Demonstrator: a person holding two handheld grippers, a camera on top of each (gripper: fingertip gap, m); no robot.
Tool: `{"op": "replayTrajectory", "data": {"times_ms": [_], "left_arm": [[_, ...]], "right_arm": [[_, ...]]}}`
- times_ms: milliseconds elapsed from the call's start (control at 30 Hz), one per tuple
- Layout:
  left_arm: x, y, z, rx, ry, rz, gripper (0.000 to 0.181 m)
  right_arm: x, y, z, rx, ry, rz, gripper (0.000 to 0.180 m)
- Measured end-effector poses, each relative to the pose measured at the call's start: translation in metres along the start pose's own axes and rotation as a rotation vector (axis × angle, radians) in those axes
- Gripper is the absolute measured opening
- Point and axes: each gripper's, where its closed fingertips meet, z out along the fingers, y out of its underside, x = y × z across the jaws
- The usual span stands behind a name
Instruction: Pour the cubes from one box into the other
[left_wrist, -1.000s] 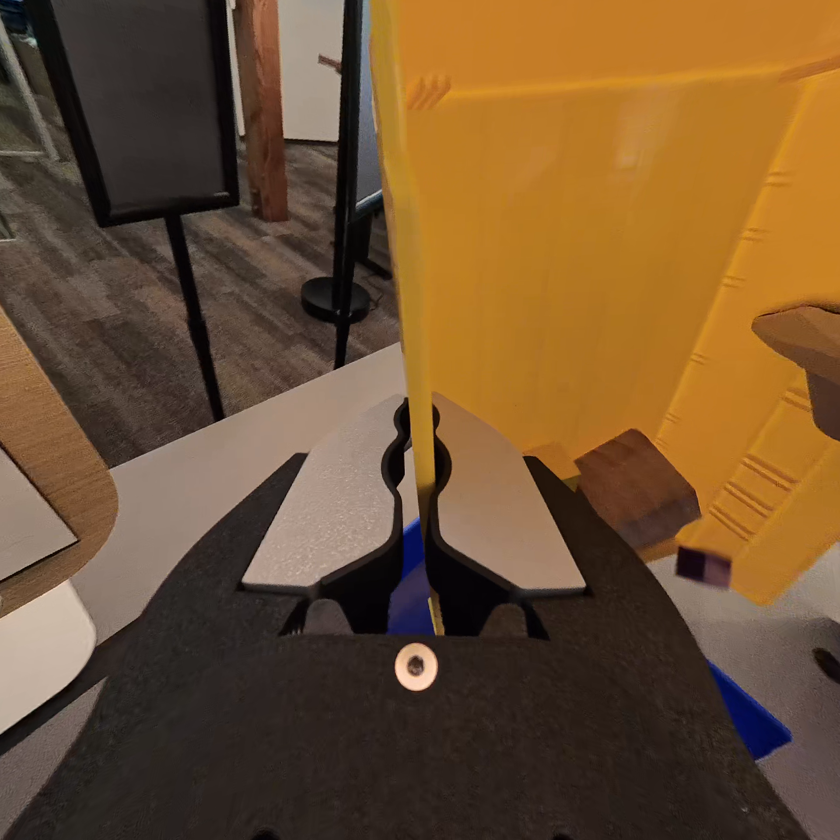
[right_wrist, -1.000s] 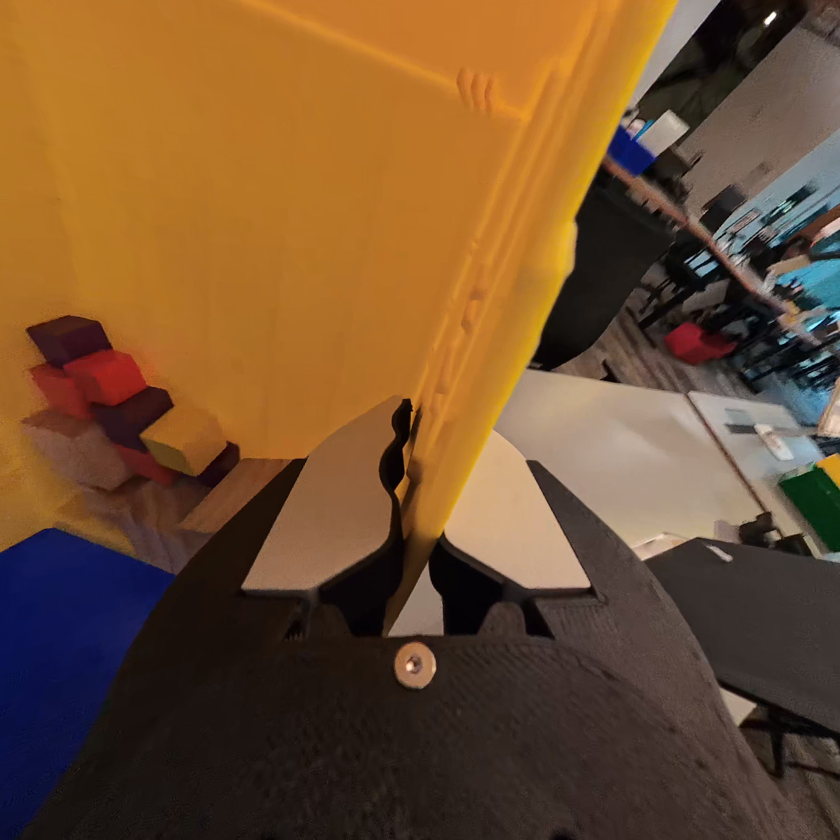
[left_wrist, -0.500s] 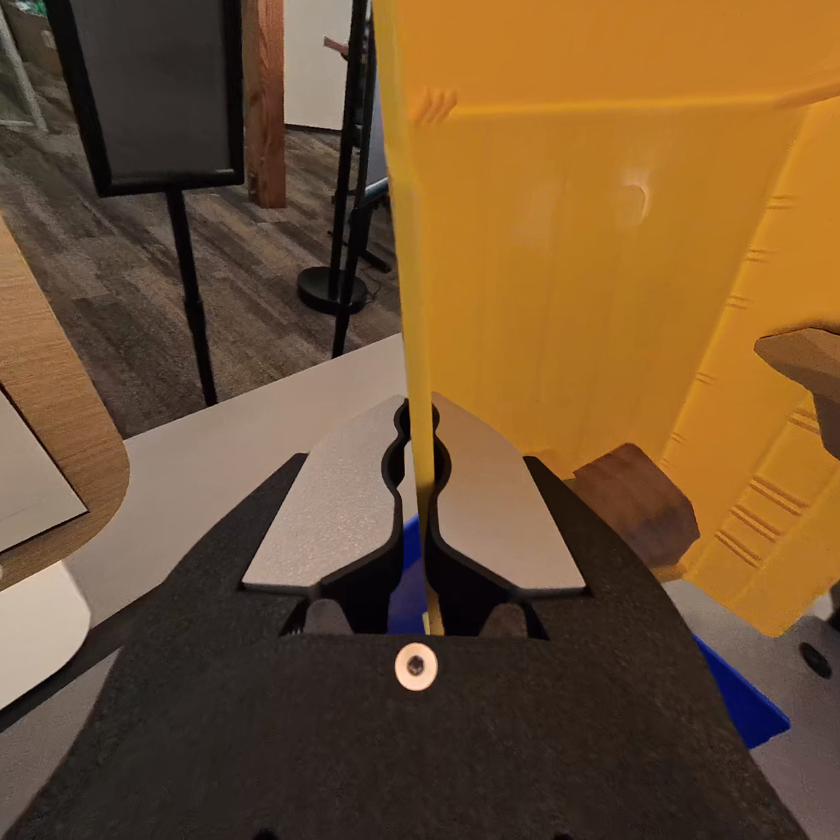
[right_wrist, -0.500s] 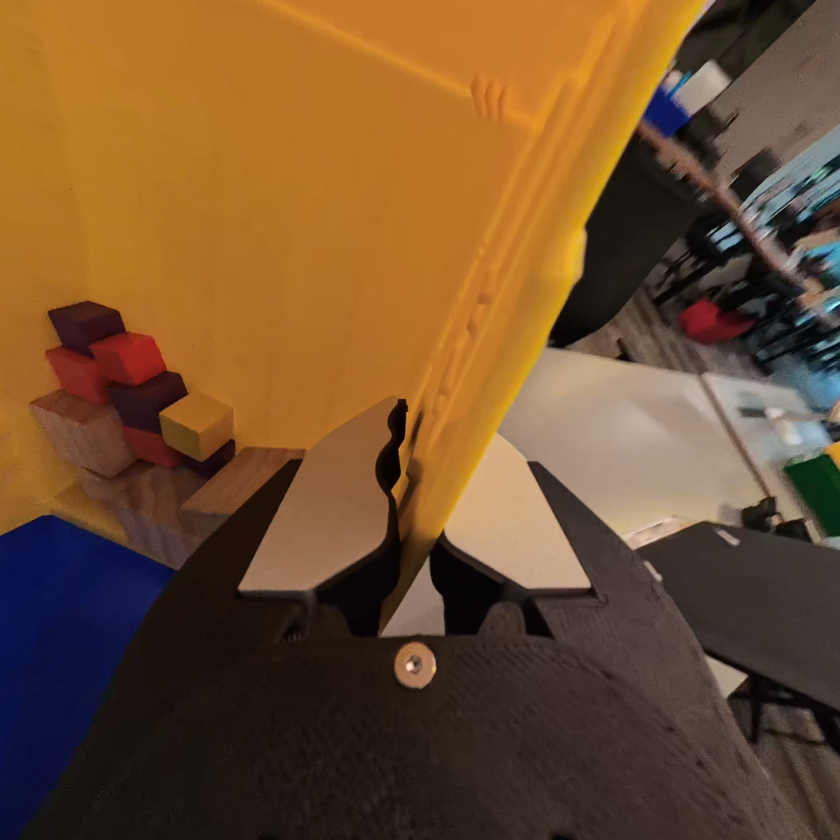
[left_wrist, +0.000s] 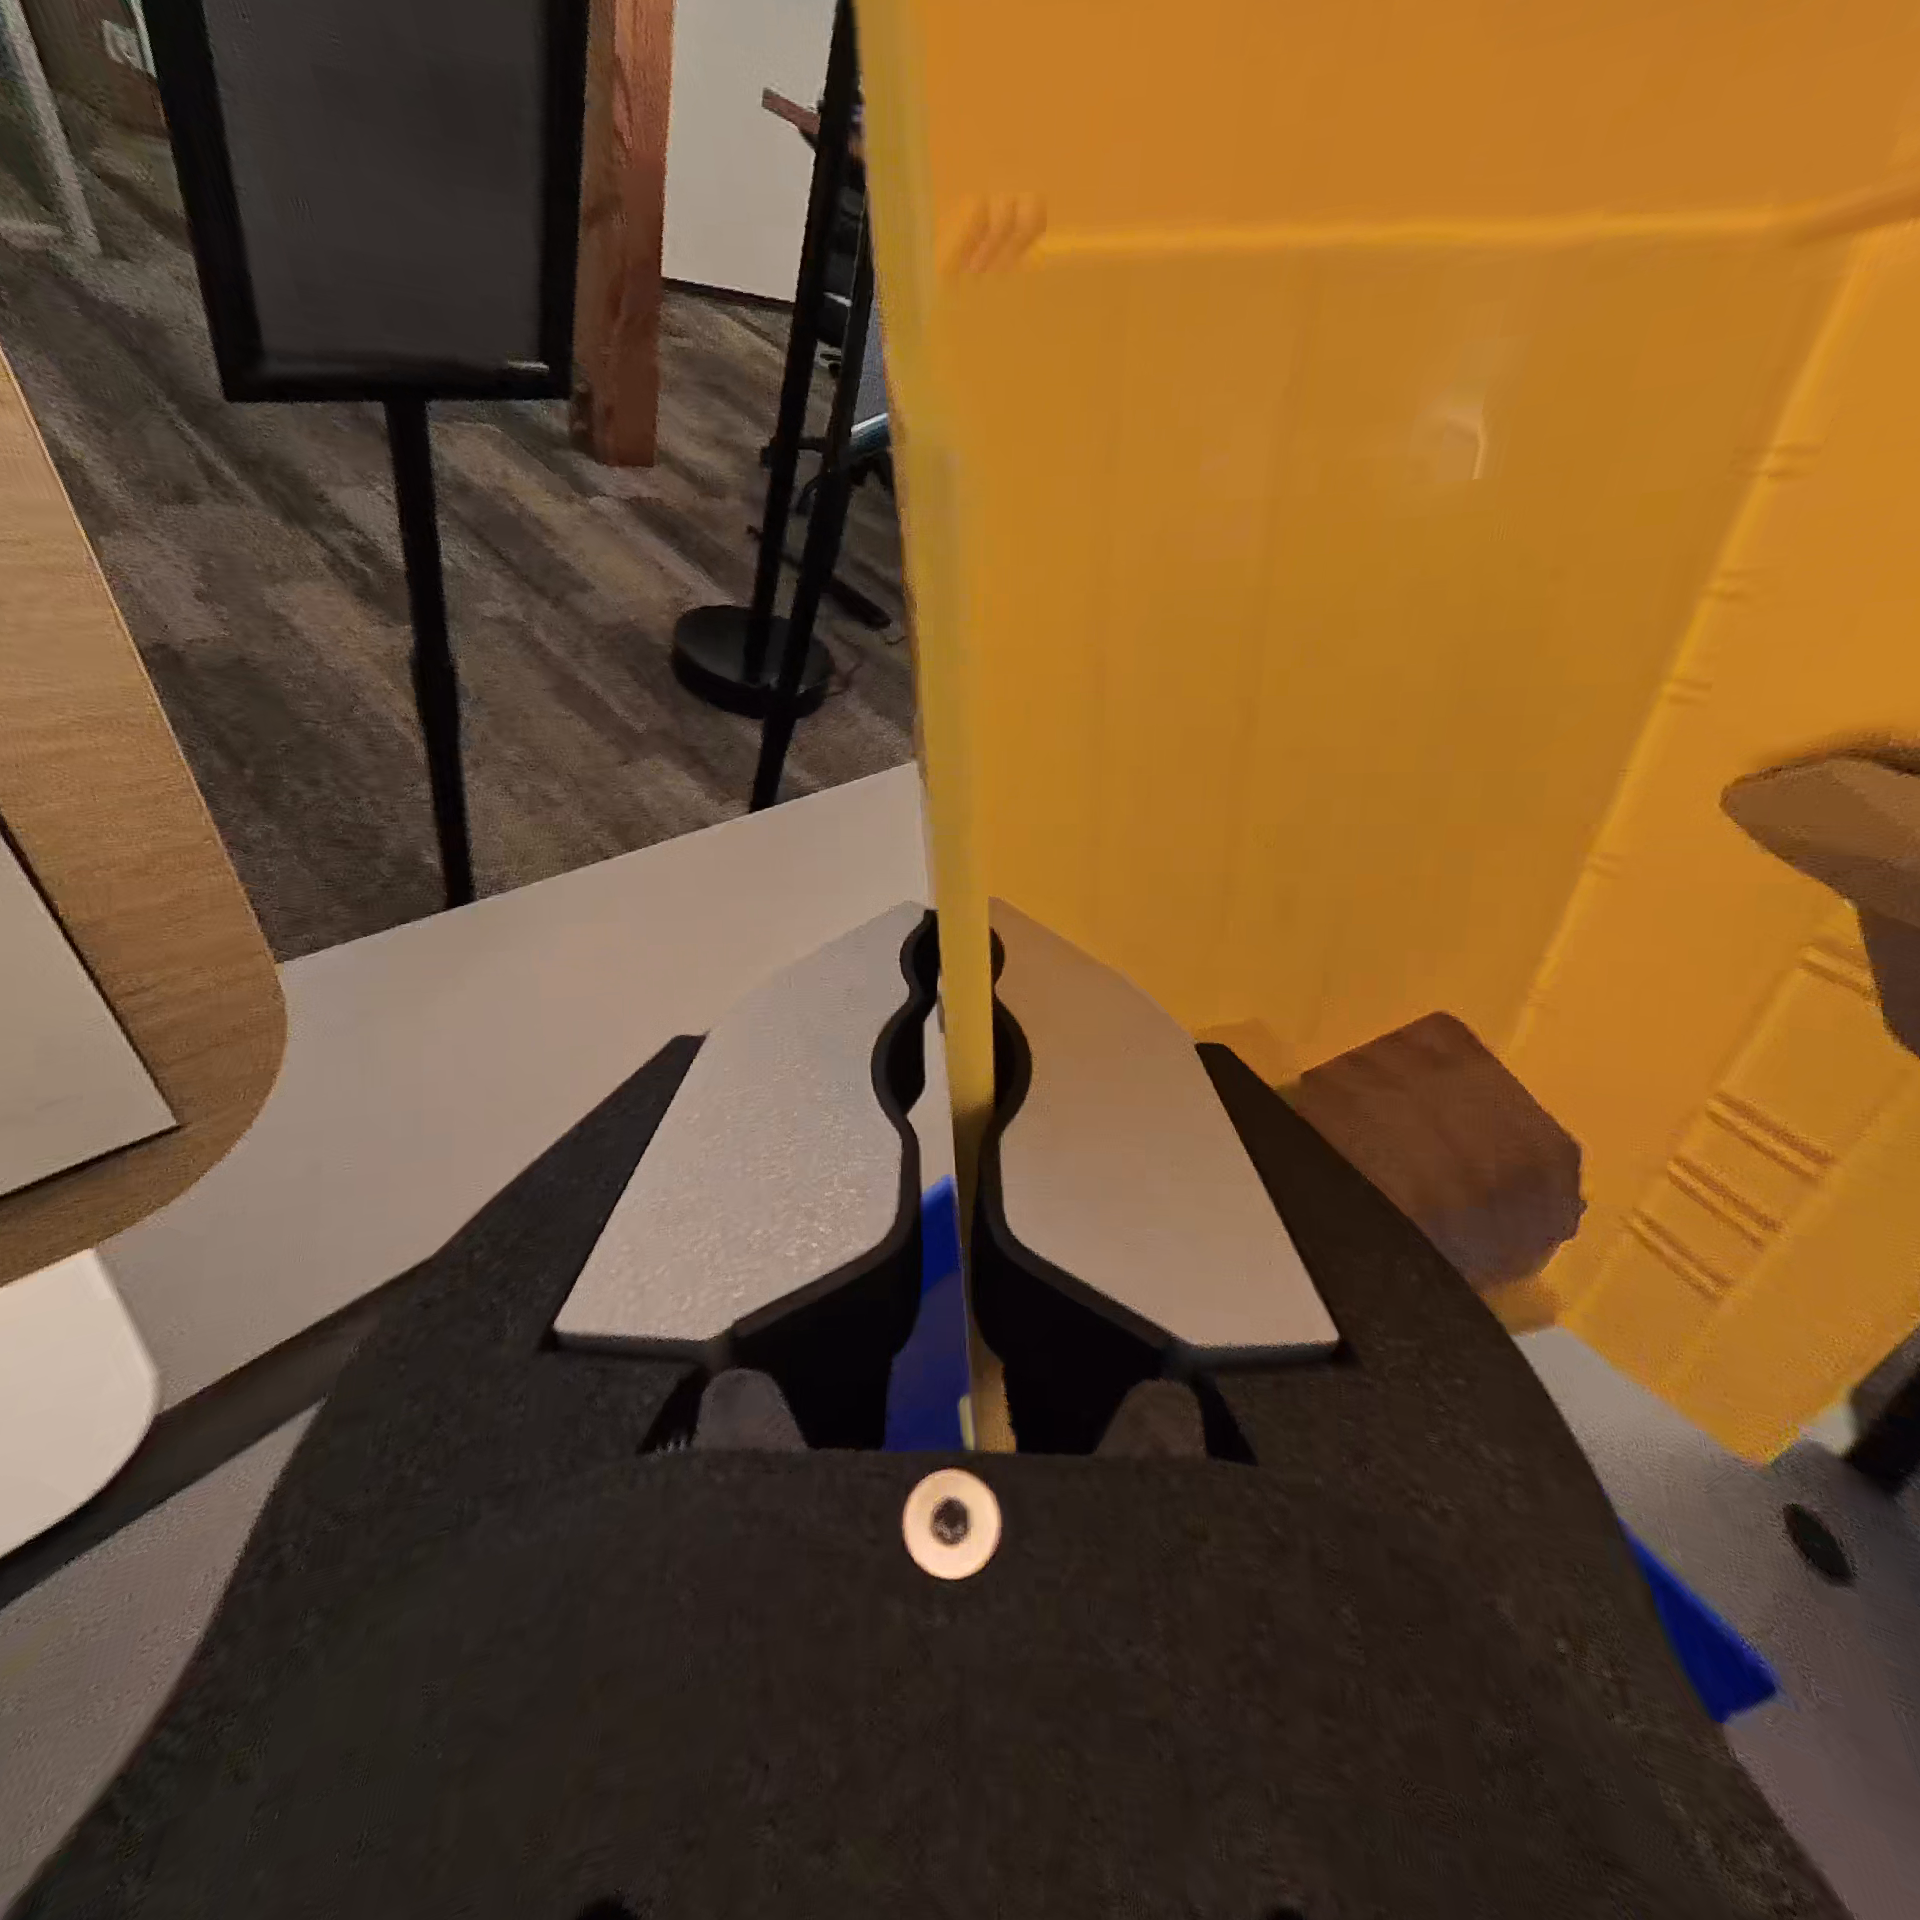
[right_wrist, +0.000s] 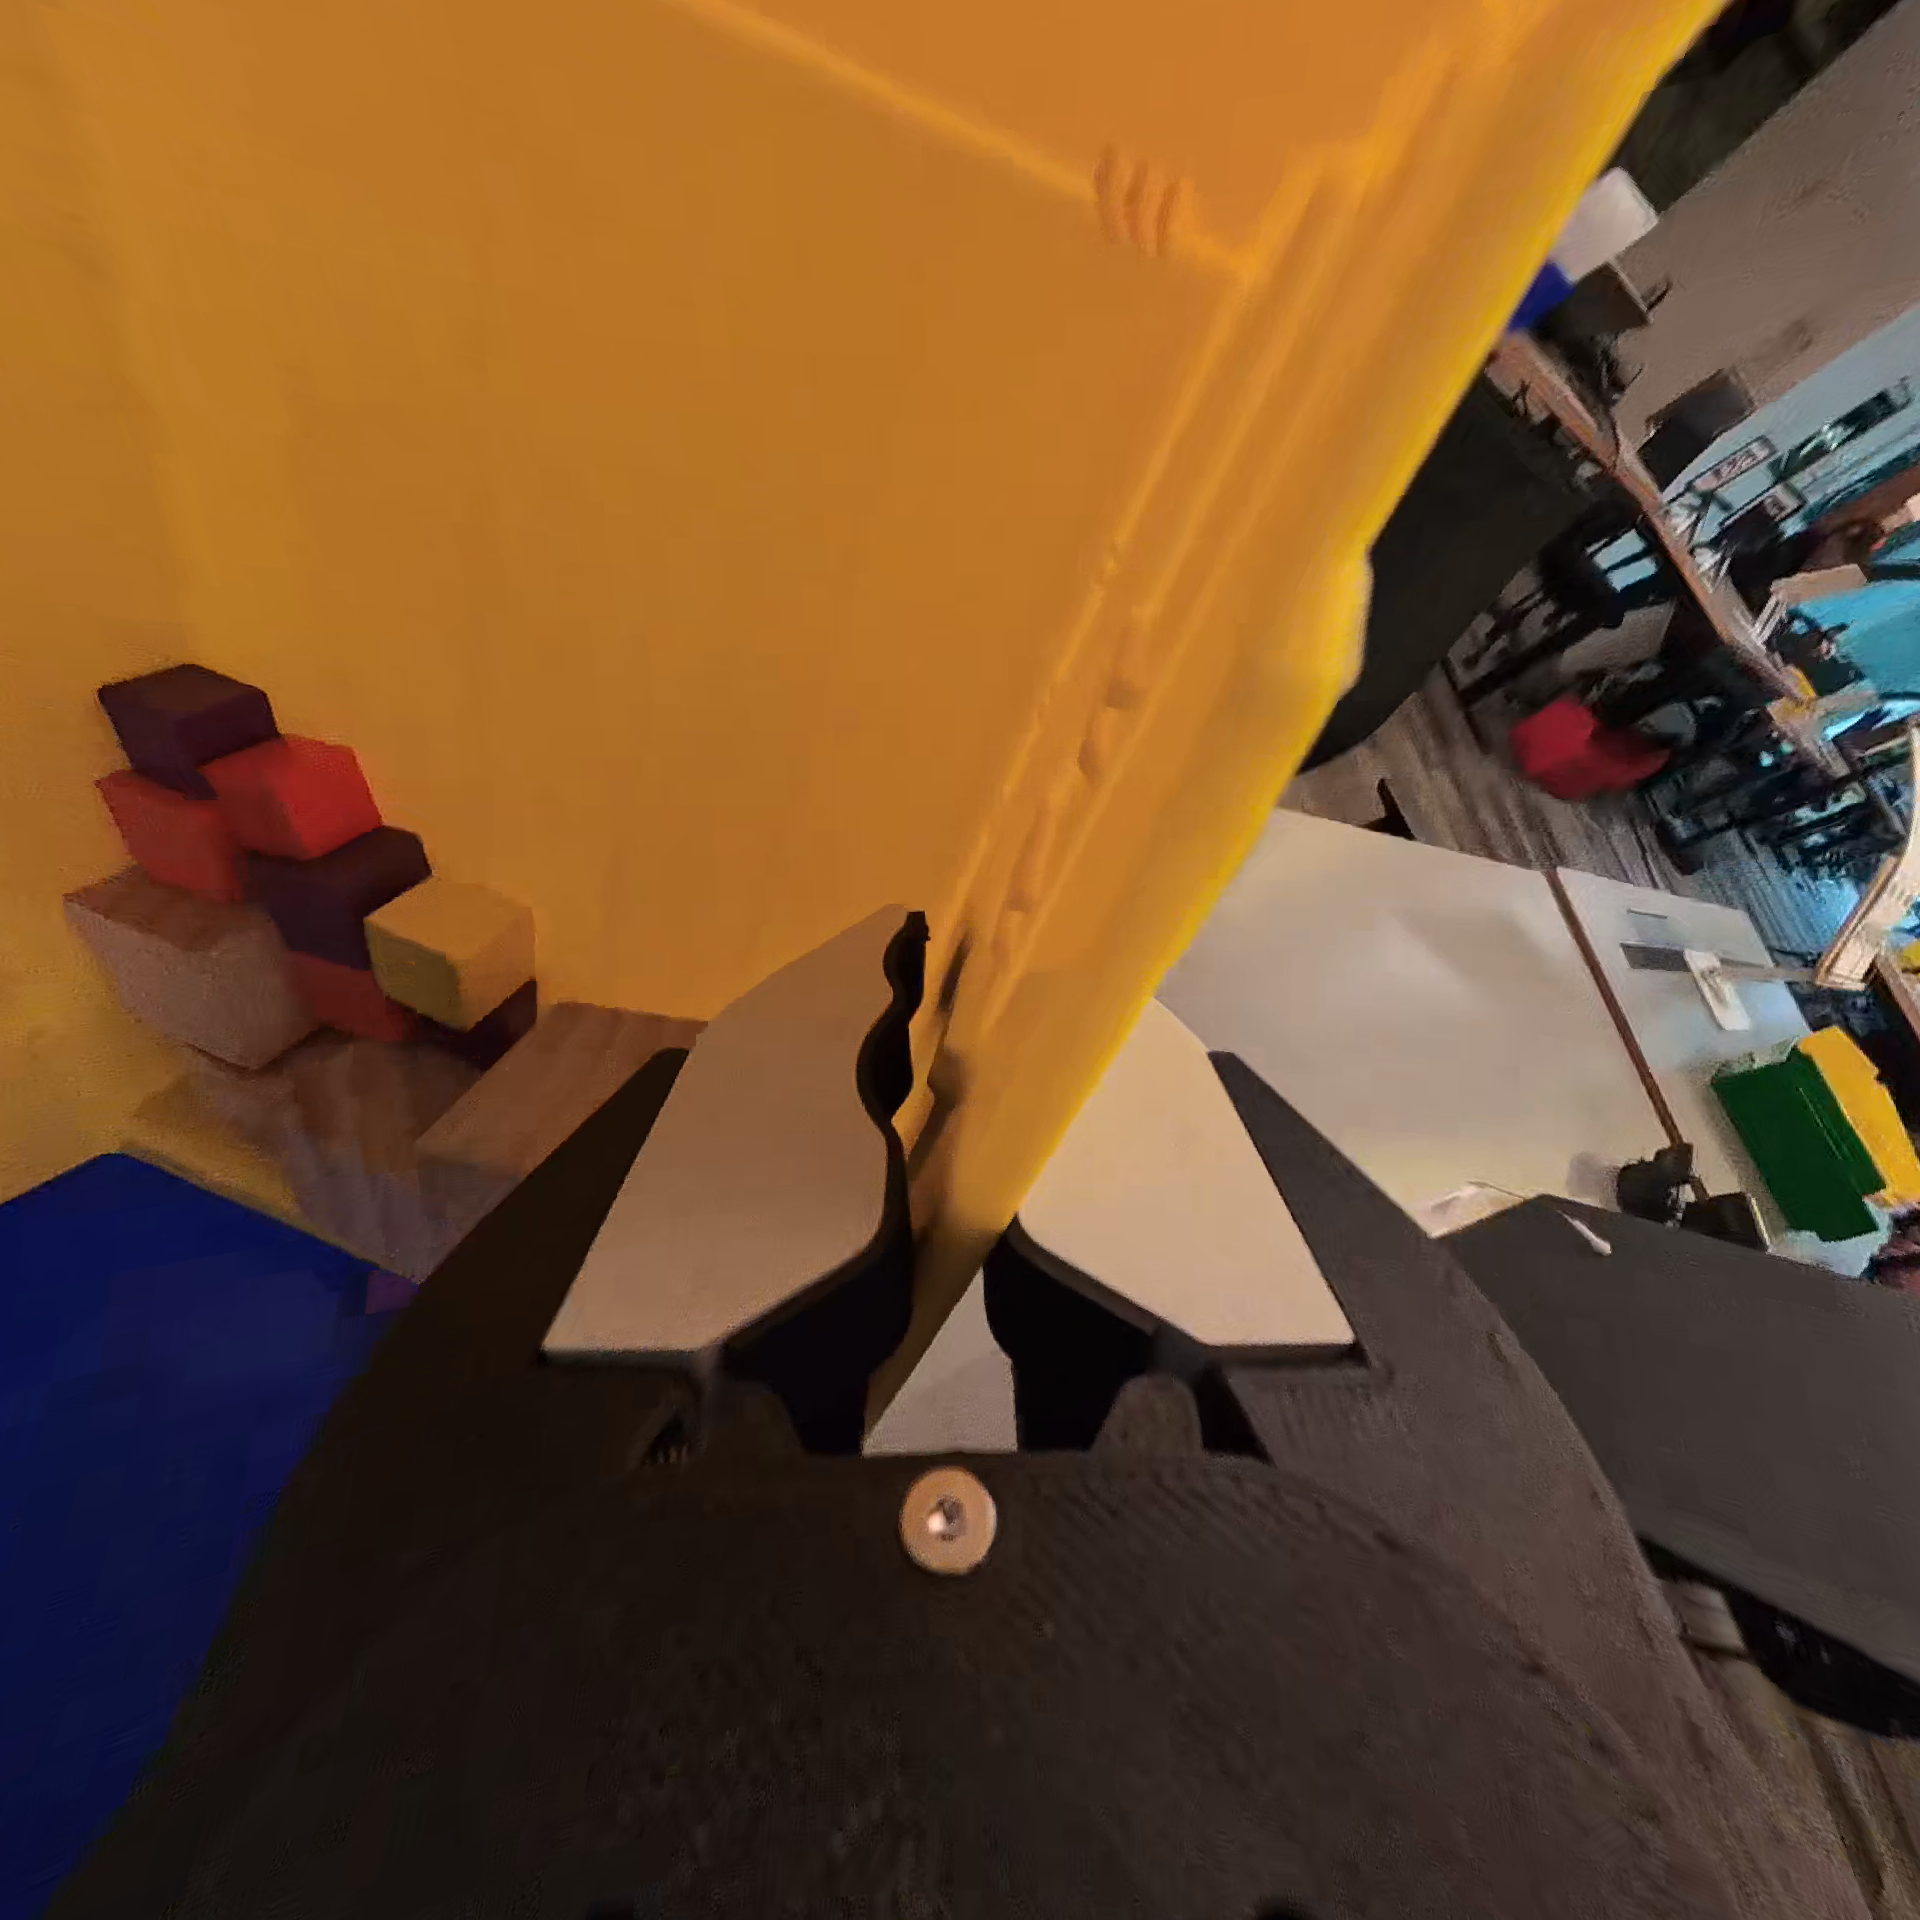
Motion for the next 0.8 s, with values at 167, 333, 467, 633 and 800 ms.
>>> {"op": "replayTrajectory", "data": {"times_ms": [167,333,467,633,800], "left_arm": [[-0.002,0.001,-0.001,0.011,0.008,0.031,0.004],[0.000,0.002,-0.002,0.051,0.065,0.021,0.004],[0.006,0.000,0.000,0.048,0.054,0.014,0.004],[0.009,-0.002,0.004,0.030,0.032,-0.008,0.004],[0.014,-0.007,0.003,0.065,0.038,0.046,0.005]], "right_arm": [[0.000,-0.003,0.000,0.048,0.008,-0.008,0.007],[0.000,-0.004,-0.010,0.091,0.039,-0.049,0.008],[0.002,0.001,-0.011,0.032,0.021,-0.024,0.008],[0.009,0.000,-0.005,0.014,0.025,-0.022,0.009],[0.019,-0.010,-0.013,0.111,0.084,-0.043,0.007]]}}
